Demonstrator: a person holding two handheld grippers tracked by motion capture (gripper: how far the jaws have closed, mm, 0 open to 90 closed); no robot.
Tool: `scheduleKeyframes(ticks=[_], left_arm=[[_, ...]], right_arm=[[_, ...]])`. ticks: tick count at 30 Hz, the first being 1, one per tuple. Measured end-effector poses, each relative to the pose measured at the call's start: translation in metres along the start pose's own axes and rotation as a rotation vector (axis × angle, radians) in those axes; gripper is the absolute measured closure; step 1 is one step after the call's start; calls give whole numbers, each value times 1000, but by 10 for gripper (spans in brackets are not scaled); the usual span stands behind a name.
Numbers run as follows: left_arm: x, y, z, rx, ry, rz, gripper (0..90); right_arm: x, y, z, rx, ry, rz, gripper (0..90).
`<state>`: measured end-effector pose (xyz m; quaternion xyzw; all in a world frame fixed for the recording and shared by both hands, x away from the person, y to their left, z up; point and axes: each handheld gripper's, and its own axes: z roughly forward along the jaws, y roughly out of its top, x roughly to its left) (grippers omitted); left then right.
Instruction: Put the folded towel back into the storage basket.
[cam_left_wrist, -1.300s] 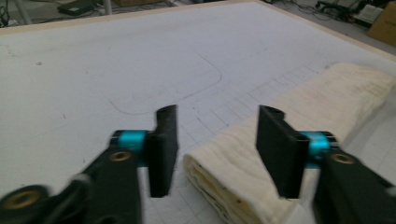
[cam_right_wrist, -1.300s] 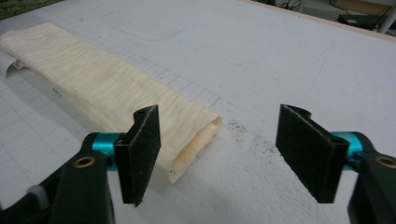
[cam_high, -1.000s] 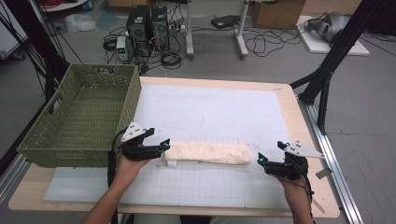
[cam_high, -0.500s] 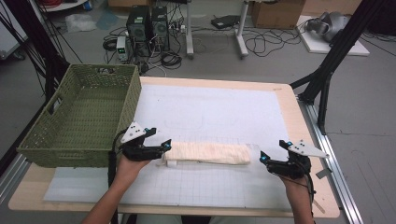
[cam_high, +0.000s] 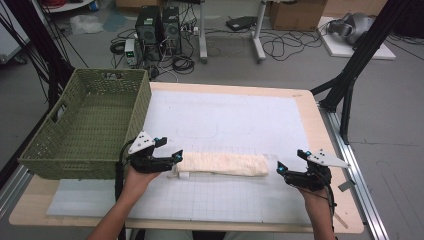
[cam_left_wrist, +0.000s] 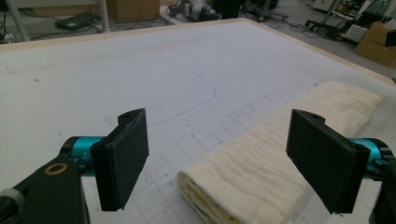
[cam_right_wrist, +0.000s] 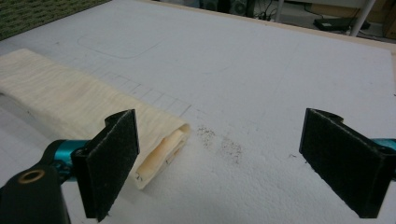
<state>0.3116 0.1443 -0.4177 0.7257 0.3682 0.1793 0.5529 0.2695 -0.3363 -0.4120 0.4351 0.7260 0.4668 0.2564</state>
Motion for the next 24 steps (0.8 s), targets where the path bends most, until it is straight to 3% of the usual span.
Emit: scheduleKeyframes(ticks=[7,15,24], left_arm=[[1,-4,3,39,10,-23,215],[-1,-10,9,106,-6,-31,244],[-1,-19,15,197,6,-59,373]], right_arm=[[0,0,1,5,8,2,113],[4,0,6,19,28,-20,113],[6,-2,7,32,34,-22,113]])
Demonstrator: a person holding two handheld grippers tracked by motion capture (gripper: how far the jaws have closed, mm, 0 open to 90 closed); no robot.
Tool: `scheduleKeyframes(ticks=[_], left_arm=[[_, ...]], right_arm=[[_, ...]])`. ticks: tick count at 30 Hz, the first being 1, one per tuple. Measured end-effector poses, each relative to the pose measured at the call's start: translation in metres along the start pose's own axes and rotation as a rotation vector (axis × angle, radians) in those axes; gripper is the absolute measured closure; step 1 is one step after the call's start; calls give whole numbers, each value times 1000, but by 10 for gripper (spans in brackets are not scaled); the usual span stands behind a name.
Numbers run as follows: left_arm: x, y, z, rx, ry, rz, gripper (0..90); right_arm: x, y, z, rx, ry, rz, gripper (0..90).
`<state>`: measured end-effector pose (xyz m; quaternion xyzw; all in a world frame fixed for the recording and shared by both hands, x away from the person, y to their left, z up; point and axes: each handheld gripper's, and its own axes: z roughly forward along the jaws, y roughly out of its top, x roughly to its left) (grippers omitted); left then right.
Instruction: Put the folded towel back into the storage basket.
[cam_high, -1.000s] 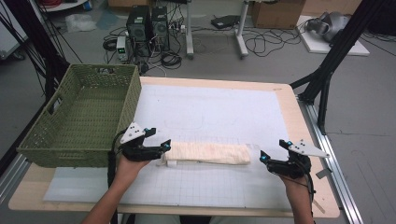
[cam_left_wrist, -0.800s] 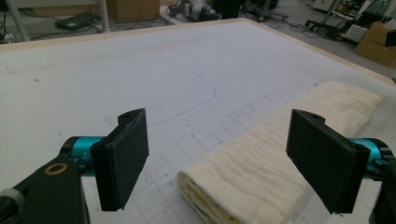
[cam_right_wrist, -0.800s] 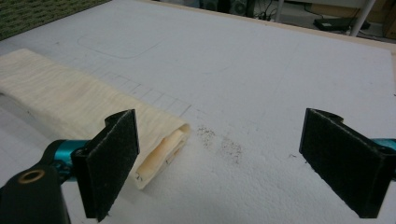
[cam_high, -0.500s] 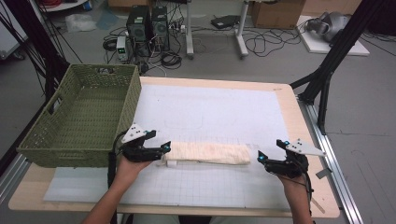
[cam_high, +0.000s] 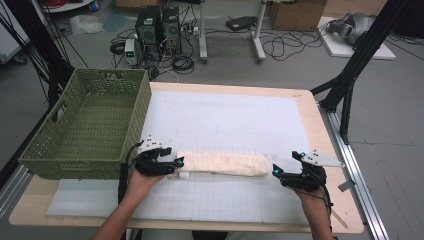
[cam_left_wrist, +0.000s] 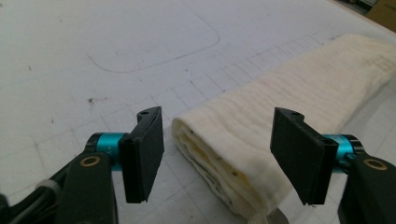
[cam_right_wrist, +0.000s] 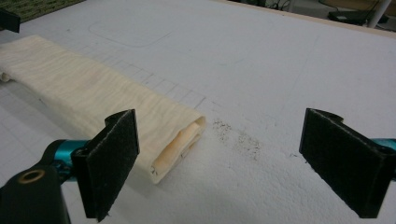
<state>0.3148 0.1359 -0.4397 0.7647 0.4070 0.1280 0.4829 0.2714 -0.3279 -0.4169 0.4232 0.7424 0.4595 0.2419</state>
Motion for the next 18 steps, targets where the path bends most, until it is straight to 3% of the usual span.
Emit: scheduleKeyframes(ticks=[8,10,13,18], left_arm=[[-2,-6,5,48,47,2,395],[-5,-7,7,76,70,26,403],[-7,-8,11,104,71,43,416],[-11,-8,12,123,84,75,400]], right_arm=[[3,1,4,17,13,-9,114],[4,0,6,29,16,-11,113],[4,0,6,34,20,-10,114],[3,-1,4,31,16,-4,114]])
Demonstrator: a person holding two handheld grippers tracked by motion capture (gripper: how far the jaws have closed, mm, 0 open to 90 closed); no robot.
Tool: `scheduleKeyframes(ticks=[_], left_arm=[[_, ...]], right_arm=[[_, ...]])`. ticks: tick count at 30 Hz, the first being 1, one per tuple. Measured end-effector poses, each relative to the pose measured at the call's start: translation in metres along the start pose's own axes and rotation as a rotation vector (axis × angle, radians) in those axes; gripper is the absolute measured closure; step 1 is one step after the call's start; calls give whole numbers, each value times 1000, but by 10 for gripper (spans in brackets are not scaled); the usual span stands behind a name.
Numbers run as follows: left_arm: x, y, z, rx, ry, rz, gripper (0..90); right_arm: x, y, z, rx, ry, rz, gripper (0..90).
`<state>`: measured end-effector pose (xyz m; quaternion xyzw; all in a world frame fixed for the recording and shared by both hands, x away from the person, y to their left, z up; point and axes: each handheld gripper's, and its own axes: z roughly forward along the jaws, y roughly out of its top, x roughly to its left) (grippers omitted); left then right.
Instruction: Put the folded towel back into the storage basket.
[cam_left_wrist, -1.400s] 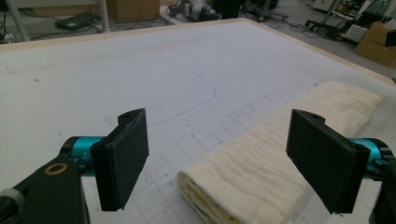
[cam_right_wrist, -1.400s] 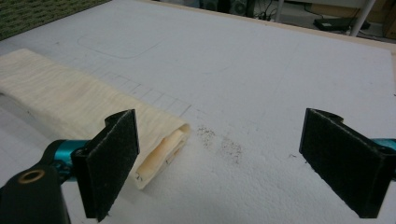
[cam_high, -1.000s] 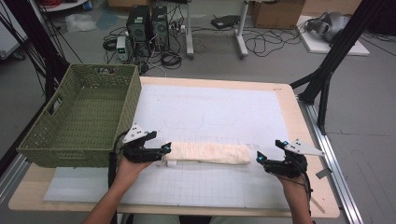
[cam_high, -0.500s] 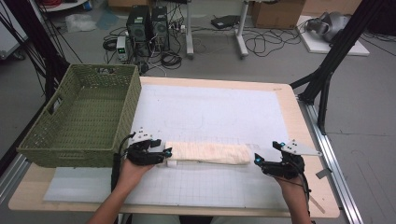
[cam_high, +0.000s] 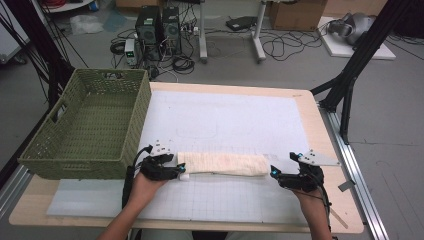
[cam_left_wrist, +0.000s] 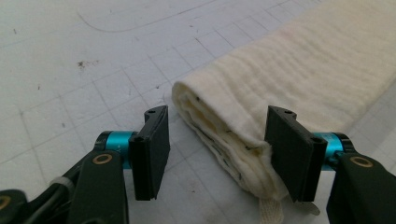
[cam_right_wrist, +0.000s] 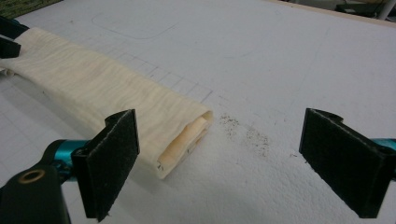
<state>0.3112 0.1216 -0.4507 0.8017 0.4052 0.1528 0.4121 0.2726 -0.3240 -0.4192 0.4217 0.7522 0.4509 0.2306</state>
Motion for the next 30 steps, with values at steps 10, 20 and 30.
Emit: scheduleKeyframes(ticks=[10,20,30], left_arm=[[-1,2,-2,28,-24,-5,373],[-3,3,-2,29,-50,-10,596],[-8,4,-1,4,-42,26,820]], right_arm=[[1,-1,0,1,1,5,114],[2,0,1,10,7,5,115],[5,1,5,16,25,8,116]])
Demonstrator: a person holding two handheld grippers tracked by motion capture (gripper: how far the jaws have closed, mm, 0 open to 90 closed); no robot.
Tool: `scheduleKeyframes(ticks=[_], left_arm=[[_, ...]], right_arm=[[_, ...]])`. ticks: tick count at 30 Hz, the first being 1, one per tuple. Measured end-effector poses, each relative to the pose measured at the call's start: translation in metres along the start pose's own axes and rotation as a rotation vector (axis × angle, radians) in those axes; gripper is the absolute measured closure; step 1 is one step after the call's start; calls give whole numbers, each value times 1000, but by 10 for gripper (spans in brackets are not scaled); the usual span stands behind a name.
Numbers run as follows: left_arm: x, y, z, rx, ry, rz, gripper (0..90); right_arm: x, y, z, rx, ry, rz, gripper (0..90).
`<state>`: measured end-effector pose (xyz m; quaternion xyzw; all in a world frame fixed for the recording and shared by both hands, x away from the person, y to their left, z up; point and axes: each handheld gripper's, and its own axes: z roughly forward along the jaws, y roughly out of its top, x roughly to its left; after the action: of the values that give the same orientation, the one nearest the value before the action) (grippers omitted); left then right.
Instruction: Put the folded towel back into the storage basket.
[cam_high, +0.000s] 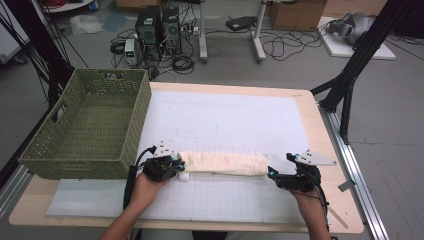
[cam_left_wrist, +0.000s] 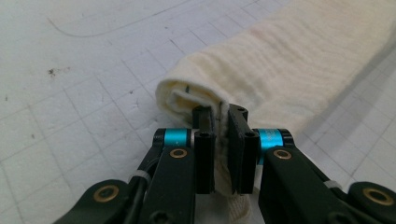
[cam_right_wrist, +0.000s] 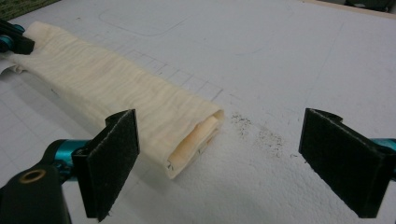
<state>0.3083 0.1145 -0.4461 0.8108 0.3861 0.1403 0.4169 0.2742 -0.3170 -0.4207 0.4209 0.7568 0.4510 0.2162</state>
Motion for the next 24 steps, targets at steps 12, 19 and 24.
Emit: scheduleKeyframes(ticks=[12,19,24], left_arm=[[2,3,-8,-87,-28,-33,824],[3,3,-9,-88,-22,-34,824],[4,2,-8,-77,-17,-25,824]], right_arm=[[14,2,22,81,85,1,287],[19,-1,33,184,53,-29,487],[18,-7,39,233,53,-65,544]])
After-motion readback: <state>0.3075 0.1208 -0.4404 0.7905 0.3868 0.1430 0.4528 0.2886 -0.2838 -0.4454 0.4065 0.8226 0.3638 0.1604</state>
